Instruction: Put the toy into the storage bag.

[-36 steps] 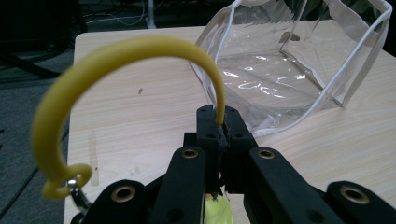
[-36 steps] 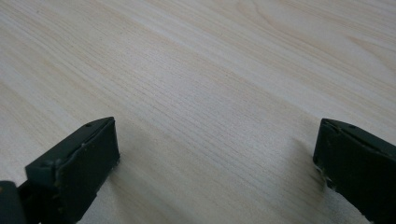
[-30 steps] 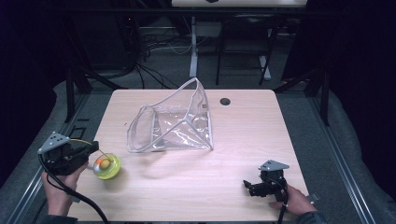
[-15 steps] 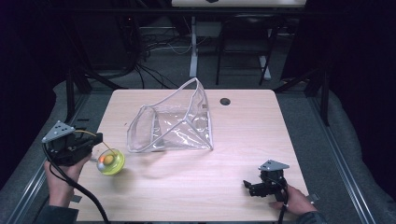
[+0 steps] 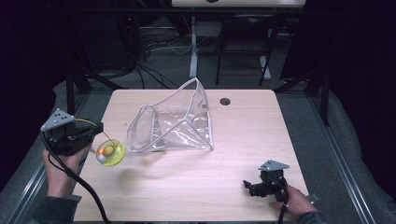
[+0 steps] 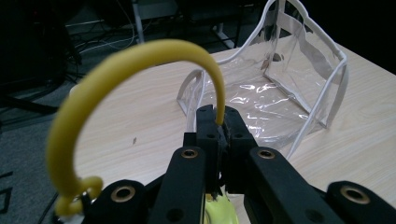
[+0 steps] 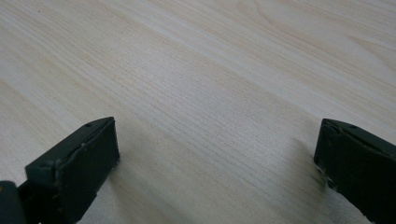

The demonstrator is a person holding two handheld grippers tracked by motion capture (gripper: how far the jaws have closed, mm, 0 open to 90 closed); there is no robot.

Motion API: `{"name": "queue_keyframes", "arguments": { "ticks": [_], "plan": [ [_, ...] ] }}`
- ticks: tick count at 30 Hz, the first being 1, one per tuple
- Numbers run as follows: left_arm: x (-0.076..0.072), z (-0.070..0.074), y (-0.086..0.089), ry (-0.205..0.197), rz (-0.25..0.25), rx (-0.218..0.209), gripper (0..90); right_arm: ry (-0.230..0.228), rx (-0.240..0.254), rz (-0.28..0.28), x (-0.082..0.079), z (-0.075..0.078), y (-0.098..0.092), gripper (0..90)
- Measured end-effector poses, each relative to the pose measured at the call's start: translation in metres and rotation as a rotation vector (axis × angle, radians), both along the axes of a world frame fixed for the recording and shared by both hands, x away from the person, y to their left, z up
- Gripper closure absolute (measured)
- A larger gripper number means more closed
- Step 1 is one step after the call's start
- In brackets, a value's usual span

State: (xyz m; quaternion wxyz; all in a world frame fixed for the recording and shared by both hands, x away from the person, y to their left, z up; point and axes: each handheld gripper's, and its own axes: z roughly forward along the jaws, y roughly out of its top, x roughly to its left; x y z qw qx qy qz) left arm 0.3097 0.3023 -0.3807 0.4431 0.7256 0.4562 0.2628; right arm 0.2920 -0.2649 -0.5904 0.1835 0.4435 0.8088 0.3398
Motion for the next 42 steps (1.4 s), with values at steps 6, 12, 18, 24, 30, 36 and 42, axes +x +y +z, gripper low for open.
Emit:
{"name": "queue_keyframes", "arguments": {
  "ticks": [6,12,18,24,30,36,42],
  "plan": [
    [0.005,0.003,-0.003,-0.004,-0.004,0.001,88.3,0.002,0.0,0.001,0.0,0.0,0.0,0.0],
    [0.007,0.015,-0.008,-0.026,-0.019,0.006,88.2,0.0,0.0,0.0,0.0,0.0,0.0,0.0],
    [0.009,0.028,-0.011,-0.044,-0.027,0.019,88.3,0.0,0.0,-0.001,0.0,0.0,0.0,0.0],
    [0.014,0.037,-0.017,-0.057,-0.044,0.038,88.2,0.001,0.0,-0.001,0.0,0.0,0.0,0.0],
    [0.021,0.043,-0.023,-0.062,-0.063,0.043,88.3,0.001,0.001,-0.001,0.0,0.0,0.0,0.0],
    [0.029,0.049,-0.03,-0.068,-0.078,0.046,88.3,0.002,-0.004,0.001,0.0,0.0,0.0,0.0],
    [0.036,0.057,-0.036,-0.081,-0.092,0.049,88.3,0.002,-0.006,0.0,0.0,0.0,0.0,0.0]
  ]
}}
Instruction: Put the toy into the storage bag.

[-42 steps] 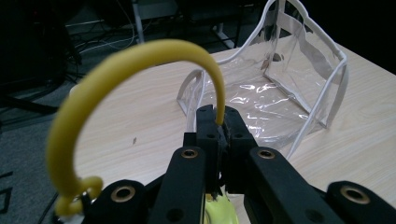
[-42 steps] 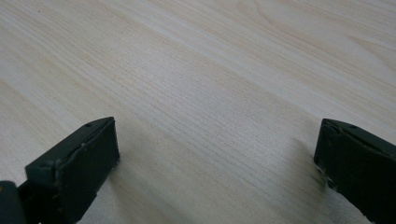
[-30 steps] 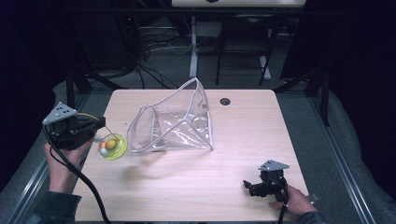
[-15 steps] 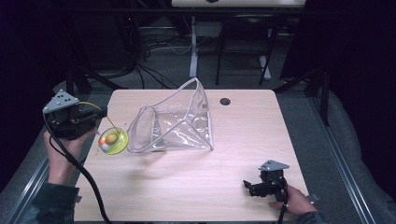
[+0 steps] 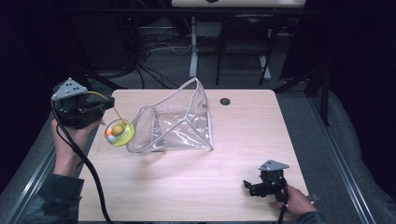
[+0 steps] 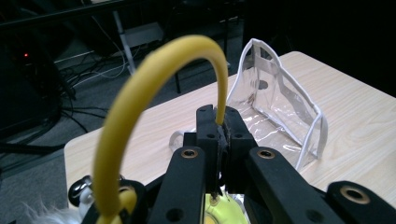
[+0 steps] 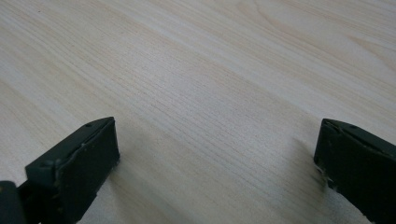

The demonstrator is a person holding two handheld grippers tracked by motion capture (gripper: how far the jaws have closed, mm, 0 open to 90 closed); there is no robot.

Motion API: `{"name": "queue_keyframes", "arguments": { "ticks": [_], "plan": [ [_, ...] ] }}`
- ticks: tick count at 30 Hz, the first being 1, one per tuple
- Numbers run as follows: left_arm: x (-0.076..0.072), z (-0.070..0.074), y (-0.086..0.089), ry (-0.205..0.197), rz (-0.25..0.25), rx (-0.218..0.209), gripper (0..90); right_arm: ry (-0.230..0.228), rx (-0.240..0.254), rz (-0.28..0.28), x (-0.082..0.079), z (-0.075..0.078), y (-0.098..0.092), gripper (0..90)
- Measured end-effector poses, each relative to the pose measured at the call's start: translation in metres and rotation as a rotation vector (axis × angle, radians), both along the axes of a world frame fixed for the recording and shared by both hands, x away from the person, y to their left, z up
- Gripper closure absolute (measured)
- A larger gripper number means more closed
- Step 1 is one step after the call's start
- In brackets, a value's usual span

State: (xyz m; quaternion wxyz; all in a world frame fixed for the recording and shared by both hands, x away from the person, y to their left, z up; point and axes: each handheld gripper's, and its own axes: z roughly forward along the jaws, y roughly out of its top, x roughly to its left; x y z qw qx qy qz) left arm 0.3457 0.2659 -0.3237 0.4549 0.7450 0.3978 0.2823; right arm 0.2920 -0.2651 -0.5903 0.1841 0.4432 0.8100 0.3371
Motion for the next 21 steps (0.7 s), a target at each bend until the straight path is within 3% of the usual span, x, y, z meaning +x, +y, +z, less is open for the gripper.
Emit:
{"name": "queue_keyframes", "arguments": {
  "ticks": [21],
  "plan": [
    [0.029,0.009,-0.033,0.01,-0.064,0.029,88.3,0.002,0.0,-0.001,0.0,0.0,0.0,0.0]
  ]
}}
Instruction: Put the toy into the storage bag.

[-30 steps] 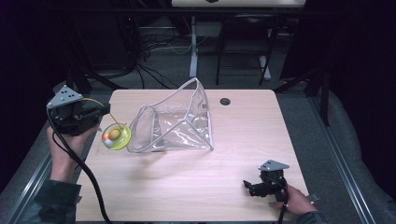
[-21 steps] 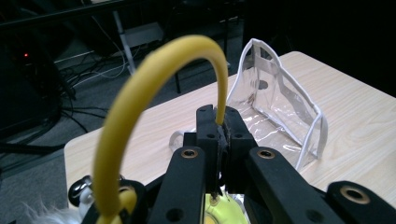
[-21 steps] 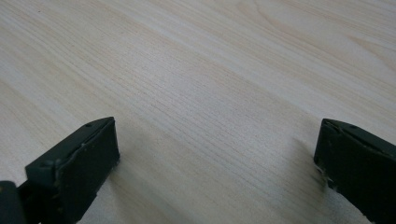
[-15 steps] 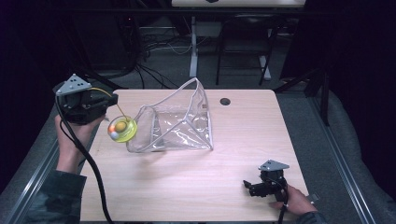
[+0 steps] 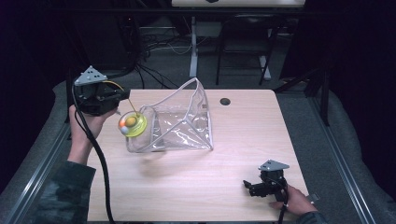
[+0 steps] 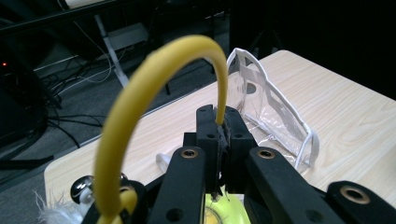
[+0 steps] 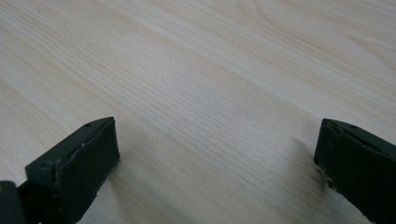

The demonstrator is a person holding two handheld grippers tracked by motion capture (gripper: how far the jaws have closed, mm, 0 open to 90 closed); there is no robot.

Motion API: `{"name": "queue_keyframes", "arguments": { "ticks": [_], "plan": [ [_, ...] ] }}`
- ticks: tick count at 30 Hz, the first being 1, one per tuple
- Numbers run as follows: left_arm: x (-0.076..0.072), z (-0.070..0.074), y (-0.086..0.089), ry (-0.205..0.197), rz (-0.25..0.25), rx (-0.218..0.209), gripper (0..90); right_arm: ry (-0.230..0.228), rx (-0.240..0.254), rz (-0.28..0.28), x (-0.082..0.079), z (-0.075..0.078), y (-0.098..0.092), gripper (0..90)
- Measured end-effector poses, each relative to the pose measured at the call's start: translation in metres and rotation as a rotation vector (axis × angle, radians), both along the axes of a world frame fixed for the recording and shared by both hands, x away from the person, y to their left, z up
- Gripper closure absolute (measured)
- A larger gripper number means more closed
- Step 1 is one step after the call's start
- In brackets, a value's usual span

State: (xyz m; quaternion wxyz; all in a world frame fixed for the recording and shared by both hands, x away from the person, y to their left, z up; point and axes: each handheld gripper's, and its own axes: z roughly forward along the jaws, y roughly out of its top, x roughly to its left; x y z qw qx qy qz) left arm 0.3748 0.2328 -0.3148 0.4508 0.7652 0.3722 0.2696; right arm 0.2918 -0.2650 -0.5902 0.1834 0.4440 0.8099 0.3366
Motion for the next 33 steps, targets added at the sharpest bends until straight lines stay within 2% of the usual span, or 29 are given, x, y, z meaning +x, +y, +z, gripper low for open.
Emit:
{"name": "queue_keyframes", "arguments": {
  "ticks": [20,27,33],
  "plan": [
    [0.017,-0.002,-0.021,0.011,-0.039,-0.014,88.3,0.001,-0.001,0.005,0.0,0.0,0.0,0.0],
    [0.025,-0.01,-0.031,0.029,-0.057,-0.013,88.3,0.0,0.001,0.003,0.0,0.0,0.0,0.0],
    [0.029,-0.018,-0.04,0.043,-0.081,0.007,88.3,-0.001,0.001,0.001,0.0,0.0,0.0,0.0]
  ]
}}
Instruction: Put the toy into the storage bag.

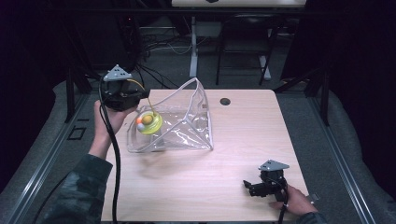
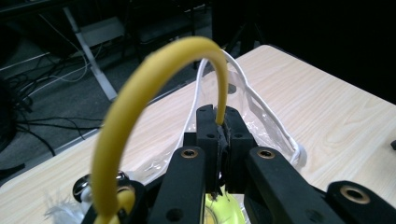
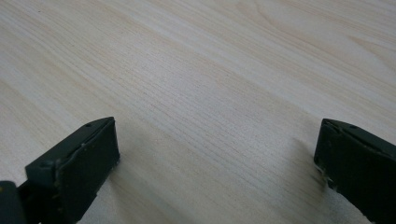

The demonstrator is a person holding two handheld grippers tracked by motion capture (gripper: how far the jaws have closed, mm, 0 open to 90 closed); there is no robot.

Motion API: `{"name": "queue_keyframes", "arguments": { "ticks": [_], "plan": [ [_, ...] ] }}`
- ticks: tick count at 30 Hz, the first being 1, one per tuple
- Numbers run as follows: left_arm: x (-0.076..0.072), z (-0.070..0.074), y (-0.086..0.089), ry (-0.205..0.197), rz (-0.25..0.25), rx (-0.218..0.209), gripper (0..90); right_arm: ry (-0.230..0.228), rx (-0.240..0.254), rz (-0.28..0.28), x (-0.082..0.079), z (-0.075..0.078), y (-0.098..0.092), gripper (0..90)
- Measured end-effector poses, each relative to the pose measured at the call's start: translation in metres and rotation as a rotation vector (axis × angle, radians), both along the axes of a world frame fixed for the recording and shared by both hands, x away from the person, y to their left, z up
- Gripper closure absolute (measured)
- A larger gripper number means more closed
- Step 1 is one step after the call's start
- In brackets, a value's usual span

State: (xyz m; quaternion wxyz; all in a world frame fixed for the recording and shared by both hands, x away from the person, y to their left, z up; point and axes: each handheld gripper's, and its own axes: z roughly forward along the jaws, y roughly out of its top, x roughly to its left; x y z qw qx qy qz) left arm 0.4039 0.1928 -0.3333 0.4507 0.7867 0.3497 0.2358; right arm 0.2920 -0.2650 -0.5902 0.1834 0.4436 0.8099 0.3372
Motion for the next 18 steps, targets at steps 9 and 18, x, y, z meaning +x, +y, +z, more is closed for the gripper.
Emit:
{"name": "queue_keyframes", "arguments": {
  "ticks": [9,18],
  "plan": [
    [0.009,-0.014,-0.011,0.023,-0.034,-0.01,88.2,0.001,0.0,0.002,0.0,0.0,0.0,0.0],
    [0.017,-0.029,-0.024,0.063,-0.049,-0.005,88.2,0.001,-0.001,0.002,0.0,0.0,0.0,0.0]
  ]
}}
